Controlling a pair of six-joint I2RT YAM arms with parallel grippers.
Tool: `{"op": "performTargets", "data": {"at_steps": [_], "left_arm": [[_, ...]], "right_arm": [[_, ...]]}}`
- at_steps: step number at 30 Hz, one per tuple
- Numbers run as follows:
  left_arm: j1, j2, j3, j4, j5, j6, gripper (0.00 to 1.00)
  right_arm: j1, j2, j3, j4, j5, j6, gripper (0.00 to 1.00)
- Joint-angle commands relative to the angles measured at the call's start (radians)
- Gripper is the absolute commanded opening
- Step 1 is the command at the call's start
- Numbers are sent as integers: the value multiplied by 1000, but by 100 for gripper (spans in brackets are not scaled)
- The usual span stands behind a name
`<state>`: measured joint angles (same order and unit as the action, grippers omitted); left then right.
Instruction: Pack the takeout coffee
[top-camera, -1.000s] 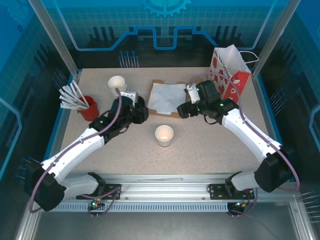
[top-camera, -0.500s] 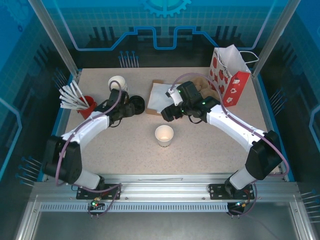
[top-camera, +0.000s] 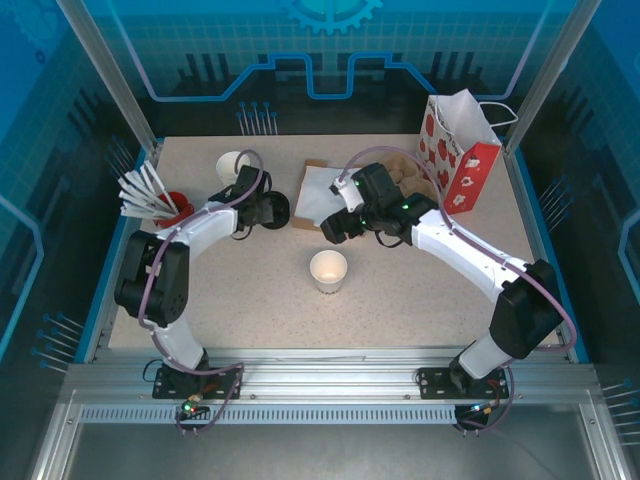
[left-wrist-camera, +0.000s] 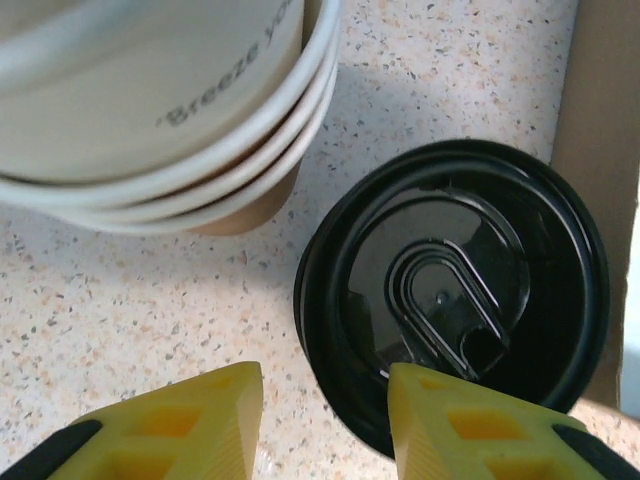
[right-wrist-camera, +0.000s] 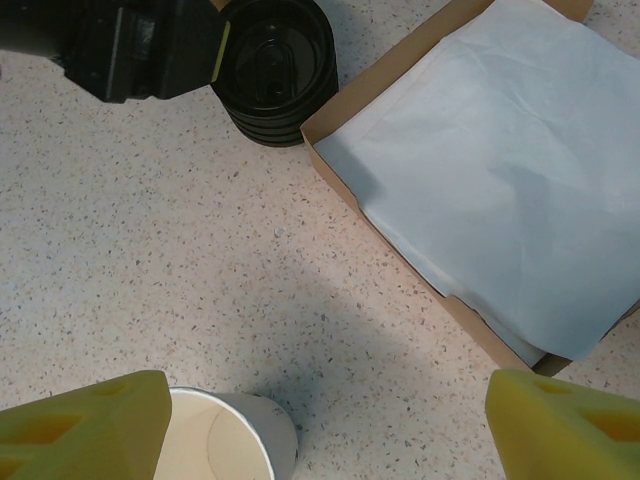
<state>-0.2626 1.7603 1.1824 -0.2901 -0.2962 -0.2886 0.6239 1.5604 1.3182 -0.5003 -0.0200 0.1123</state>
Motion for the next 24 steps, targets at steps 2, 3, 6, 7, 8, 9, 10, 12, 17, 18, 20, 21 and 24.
{"op": "performTargets", "data": {"at_steps": [2, 3, 6, 7, 8, 9, 10, 12, 17, 18, 20, 21, 24], "left_arm": [[0, 38, 56, 5, -32, 20, 35], [0, 45, 62, 3, -33, 22, 34], [0, 63, 77, -2, -46, 28, 32], [0, 68, 81, -3, -51, 30, 32], [0, 72, 85, -3, -51, 32, 32], [0, 77, 88, -3, -53, 34, 32], [0, 82, 91, -3, -52, 35, 31], [0, 90, 96, -6, -61, 38, 30], [0, 100, 100, -7, -62, 44, 26], [0, 101, 99, -6, -64, 45, 26], [0, 105, 101, -5, -65, 48, 25], [0, 107, 104, -5, -66, 49, 25], [0, 111, 106, -7, -65, 49, 25]], "right_arm": [[16, 12, -8, 3, -17, 5, 83], [16, 12, -8, 2, -18, 4, 83], [17, 12, -11, 1, -19, 4, 83], [19, 12, -12, 0, -18, 5, 84], [19, 12, -13, 0, -19, 5, 84], [19, 12, -13, 0, -20, 7, 83], [20, 12, -13, 0, -21, 7, 84], [20, 13, -13, -1, -20, 5, 83], [22, 14, -20, 2, -19, 6, 83], [23, 15, -20, 2, -18, 8, 83], [23, 16, -19, 0, -20, 6, 84], [23, 16, -19, -1, -20, 6, 84], [23, 15, -17, -3, -18, 4, 83]]}}
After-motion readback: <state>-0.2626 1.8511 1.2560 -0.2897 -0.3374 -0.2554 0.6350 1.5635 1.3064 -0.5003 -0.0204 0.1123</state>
